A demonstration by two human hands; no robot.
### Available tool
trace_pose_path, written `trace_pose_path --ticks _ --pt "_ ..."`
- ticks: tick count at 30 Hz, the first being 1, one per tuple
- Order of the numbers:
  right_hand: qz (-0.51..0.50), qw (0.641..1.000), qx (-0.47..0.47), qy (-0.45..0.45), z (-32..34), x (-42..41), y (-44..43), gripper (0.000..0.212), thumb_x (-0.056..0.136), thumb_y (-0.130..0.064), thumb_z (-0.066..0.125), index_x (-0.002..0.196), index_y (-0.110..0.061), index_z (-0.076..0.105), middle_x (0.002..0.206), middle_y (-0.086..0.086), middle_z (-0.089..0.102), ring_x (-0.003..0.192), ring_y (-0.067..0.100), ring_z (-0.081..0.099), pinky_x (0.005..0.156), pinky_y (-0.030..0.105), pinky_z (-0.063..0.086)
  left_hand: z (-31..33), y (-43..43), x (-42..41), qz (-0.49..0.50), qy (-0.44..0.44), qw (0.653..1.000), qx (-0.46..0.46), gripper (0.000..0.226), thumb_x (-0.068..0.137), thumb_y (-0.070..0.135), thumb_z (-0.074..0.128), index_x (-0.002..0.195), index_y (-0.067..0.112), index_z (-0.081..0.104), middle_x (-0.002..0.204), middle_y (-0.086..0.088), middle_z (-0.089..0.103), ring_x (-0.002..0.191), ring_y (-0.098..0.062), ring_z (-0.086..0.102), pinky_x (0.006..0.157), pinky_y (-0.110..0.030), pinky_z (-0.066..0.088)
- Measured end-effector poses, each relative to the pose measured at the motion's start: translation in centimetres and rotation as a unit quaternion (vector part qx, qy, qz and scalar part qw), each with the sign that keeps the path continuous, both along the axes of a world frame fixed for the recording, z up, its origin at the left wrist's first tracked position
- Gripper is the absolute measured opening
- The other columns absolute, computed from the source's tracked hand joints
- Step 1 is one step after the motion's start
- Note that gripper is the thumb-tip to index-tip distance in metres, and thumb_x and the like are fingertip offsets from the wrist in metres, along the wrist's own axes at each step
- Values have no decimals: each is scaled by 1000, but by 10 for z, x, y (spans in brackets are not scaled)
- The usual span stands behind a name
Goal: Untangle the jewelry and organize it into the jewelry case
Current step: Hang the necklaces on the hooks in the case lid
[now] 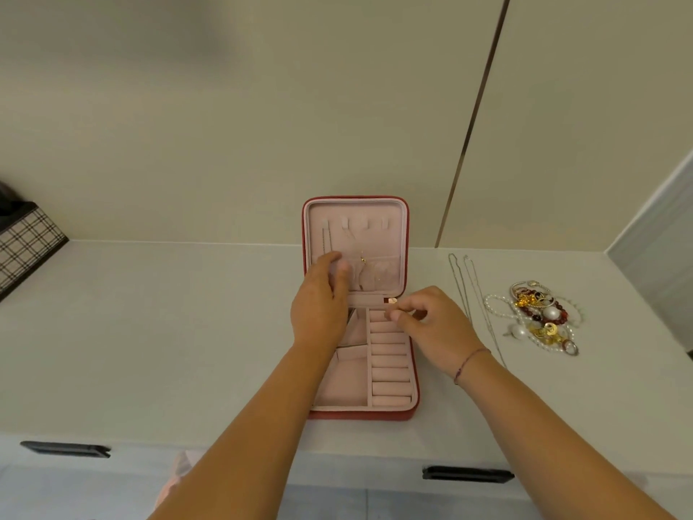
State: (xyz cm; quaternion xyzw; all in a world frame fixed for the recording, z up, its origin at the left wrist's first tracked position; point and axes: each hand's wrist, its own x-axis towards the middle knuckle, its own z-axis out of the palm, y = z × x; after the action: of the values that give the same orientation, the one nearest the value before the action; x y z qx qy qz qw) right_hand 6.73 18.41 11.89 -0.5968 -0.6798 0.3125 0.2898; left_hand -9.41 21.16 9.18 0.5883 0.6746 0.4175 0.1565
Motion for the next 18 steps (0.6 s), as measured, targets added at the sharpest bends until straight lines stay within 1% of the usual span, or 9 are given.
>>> trace_pose_path --ticks 2,4,7,8,9,11,13,15,18 --pt "2 1000 -11 9 0 1 -3 14 91 -24 59 93 -20 72 100 -2 54 81 -1 49 68 -1 35 1 2 3 7 23 1000 -12 42 100 46 30 129 23 48 107 1 65 88 -13 58 68 -25 44" --pt "1 999 -26 29 3 3 -4 16 92 -23 57 86 -25 72 95 -3 58 83 -1 51 69 0 36 3 2 5 14 39 999 -24 45 98 50 25 124 22 49 95 1 65 78 -14 57 58 -23 40" --pt "-11 997 -25 77 10 7 -5 21 93 -21 55 79 -27 70 91 -7 67 87 0 58 76 8 41 9 3 7 30 51 997 -42 53 93 55 17 114 19 50 83 3 59 70 -16 56 49 -21 30" --pt "-16 995 -27 90 13 9 -4 21 93 -21 54 82 -26 71 85 -12 68 83 -2 59 73 11 42 10 4 8 35 61 997 -45 56 91 57 14 112 19 49 81 4 58 68 -16 55 48 -21 29" --pt "-17 995 -29 99 15 10 -4 21 94 -22 53 84 -24 72 72 -20 65 73 -5 58 67 12 40 12 5 8 37 74 995 -47 58 90 58 13 113 19 49 82 5 57 68 -15 54 47 -21 28" --pt "-10 993 -35 111 17 12 -3 22 95 -21 52 88 -20 72 49 -26 54 54 -10 50 59 10 34 13 6 9 35 98 993 -53 57 91 58 14 116 21 49 85 6 55 69 -13 51 47 -21 27" --pt "-3 989 -42 138 18 12 -1 22 95 -20 52 86 -18 72 51 -21 54 52 -6 49 59 11 35 14 6 9 33 107 992 -60 55 93 56 15 116 20 50 84 5 53 69 -13 50 47 -21 26" --pt "5 982 -52 179 23 10 1 22 94 -17 53 82 -17 71 61 -9 58 55 2 49 55 12 39 15 7 8 37 102 992 -58 60 90 58 11 111 19 52 79 3 53 66 -14 49 48 -21 27" --pt "22 975 -49 214 33 2 6 22 95 -15 52 83 -15 70 69 1 64 59 6 54 53 9 41 11 9 6 42 84 995 -41 66 85 64 7 97 18 53 70 2 53 64 -17 53 52 -24 37"
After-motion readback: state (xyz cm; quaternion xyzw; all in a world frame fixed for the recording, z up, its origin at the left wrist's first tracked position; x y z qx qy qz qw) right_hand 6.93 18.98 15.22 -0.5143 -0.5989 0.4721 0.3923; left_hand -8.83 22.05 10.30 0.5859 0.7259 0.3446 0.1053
